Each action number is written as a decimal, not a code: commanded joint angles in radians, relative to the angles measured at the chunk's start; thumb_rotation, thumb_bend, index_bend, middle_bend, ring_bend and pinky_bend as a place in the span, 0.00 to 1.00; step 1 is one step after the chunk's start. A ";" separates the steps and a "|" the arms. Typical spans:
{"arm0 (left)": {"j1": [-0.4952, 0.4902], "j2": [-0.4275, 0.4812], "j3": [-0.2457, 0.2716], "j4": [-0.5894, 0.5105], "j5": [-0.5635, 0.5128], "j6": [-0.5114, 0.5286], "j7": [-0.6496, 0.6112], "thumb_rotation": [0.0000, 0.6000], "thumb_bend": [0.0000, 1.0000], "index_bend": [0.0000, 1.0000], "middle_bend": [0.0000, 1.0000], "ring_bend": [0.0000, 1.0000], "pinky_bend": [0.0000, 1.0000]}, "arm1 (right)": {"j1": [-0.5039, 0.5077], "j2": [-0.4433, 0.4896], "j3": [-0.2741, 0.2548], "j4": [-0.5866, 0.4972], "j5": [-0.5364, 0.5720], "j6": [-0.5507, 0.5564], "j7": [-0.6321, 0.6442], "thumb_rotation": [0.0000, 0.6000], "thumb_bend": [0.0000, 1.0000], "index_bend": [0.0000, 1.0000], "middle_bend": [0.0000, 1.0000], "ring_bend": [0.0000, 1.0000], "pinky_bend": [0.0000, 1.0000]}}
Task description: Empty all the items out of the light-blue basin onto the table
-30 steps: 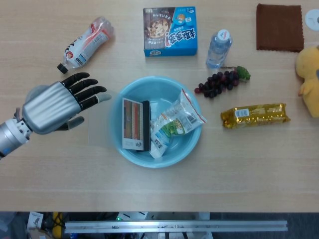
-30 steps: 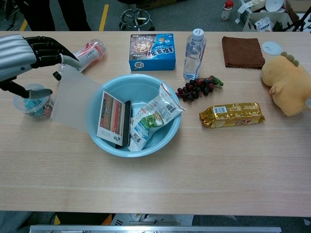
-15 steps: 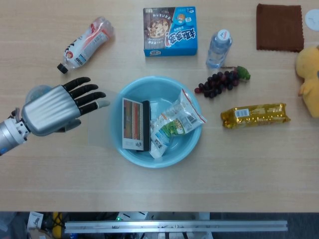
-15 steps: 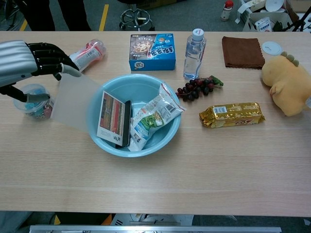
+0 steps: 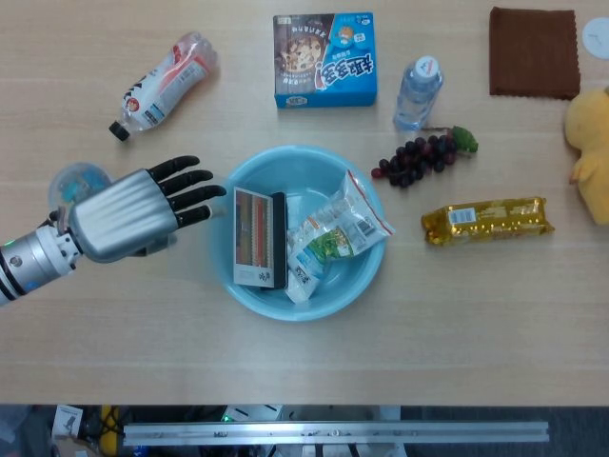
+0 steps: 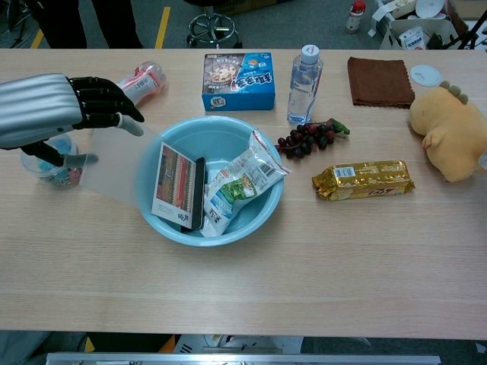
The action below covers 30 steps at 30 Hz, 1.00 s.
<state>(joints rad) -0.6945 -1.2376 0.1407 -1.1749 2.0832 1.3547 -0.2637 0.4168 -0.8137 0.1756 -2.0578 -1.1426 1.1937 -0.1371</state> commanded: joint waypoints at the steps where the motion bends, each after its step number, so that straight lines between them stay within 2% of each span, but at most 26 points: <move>1: -0.006 -0.014 0.004 0.017 0.001 0.008 -0.001 1.00 0.31 0.27 0.19 0.16 0.17 | -0.002 0.000 0.000 0.001 -0.001 0.000 0.002 1.00 0.30 0.12 0.30 0.29 0.51; 16: -0.016 -0.093 0.020 0.099 -0.018 0.048 -0.016 1.00 0.31 0.45 0.25 0.18 0.17 | -0.015 0.004 0.006 0.008 -0.002 -0.006 0.021 1.00 0.30 0.12 0.30 0.29 0.51; 21: -0.022 -0.108 0.032 0.112 -0.021 0.045 -0.020 1.00 0.31 0.46 0.28 0.20 0.18 | -0.019 0.005 0.008 0.013 -0.002 -0.008 0.028 1.00 0.30 0.12 0.30 0.29 0.51; 27: -0.031 -0.117 0.039 0.120 -0.024 0.053 -0.025 1.00 0.31 0.49 0.33 0.25 0.28 | -0.023 0.005 0.009 0.015 -0.003 -0.008 0.033 1.00 0.30 0.12 0.30 0.29 0.51; 30: -0.034 -0.119 0.042 0.119 -0.030 0.053 -0.028 1.00 0.31 0.51 0.39 0.32 0.36 | -0.025 0.006 0.011 0.015 -0.004 -0.006 0.035 1.00 0.30 0.12 0.30 0.29 0.51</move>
<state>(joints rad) -0.7278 -1.3565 0.1824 -1.0552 2.0530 1.4087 -0.2915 0.3912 -0.8077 0.1862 -2.0425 -1.1463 1.1873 -0.1023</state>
